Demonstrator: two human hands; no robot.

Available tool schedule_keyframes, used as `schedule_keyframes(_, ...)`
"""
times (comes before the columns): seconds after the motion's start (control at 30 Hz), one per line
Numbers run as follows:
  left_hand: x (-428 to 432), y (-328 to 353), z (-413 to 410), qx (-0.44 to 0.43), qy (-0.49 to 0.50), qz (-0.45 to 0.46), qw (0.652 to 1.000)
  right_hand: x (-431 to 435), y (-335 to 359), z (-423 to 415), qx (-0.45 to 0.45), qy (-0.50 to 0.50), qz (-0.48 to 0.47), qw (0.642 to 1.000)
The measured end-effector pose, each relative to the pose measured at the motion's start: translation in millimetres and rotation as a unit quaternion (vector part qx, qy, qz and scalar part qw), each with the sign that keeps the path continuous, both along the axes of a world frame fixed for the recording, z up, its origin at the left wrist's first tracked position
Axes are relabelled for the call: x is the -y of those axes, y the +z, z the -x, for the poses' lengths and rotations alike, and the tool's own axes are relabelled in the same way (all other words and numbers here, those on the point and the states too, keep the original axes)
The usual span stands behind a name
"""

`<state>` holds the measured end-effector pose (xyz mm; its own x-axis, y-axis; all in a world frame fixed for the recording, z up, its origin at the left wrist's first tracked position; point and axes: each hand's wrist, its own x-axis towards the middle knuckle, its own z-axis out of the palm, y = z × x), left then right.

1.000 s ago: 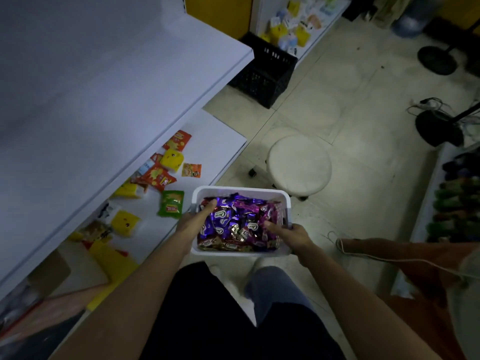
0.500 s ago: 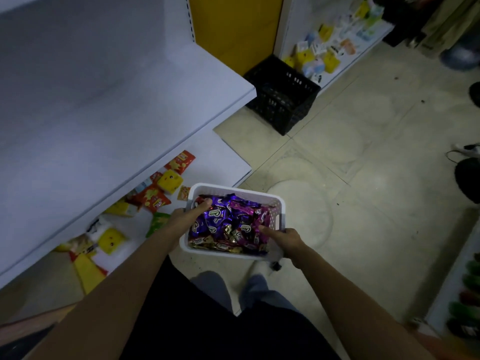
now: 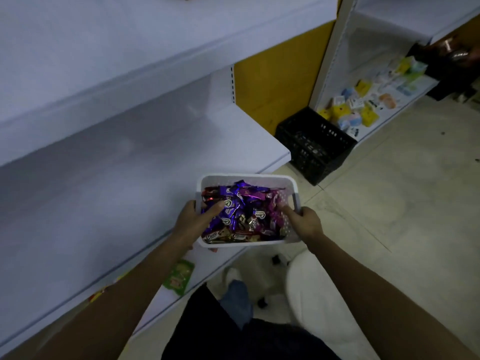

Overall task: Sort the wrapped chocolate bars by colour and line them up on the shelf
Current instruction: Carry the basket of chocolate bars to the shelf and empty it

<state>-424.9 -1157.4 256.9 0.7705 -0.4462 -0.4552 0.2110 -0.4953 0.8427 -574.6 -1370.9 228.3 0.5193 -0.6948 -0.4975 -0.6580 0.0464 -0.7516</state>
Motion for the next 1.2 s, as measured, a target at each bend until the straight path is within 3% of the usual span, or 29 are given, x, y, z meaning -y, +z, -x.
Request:
schedule_keyframes(0.23, 13.2, 2.2, -80.4, -0.01, 0.045, 0.023, 0.999, 14.0, 2.3, -80.7, -0.012, 0.024, 0.023, 0.999)
schedule_keyframes(0.57, -5.4, -14.0, -109.3, -0.086, 0.107, 0.031, 0.99, 16.0, 15.8, -138.3, -0.073, 0.088, 0.065, 0.991)
schedule_keyframes(0.87, -8.2, -36.8, -127.0, -0.071, 0.183, 0.034, 0.98, 25.1, 9.9, -193.1, -0.075, 0.192, 0.12, 0.971)
schedule_keyframes(1.03, 12.5, -48.6, -123.3, -0.069, 0.251, 0.064, 0.963, 48.5, 12.3, -223.6, -0.099, 0.283, 0.146, 0.943)
schedule_keyframes(1.13, 34.0, -57.1, -117.8, -0.029, 0.301, 0.065, 0.951, 68.8, 12.6, -243.6, -0.105, 0.335, 0.128, 0.927)
schedule_keyframes(1.2, 46.9, -67.0, -112.1, 0.02, 0.33, 0.009, 0.944, 83.1, 4.8, -252.5, -0.112, 0.363, 0.11, 0.918)
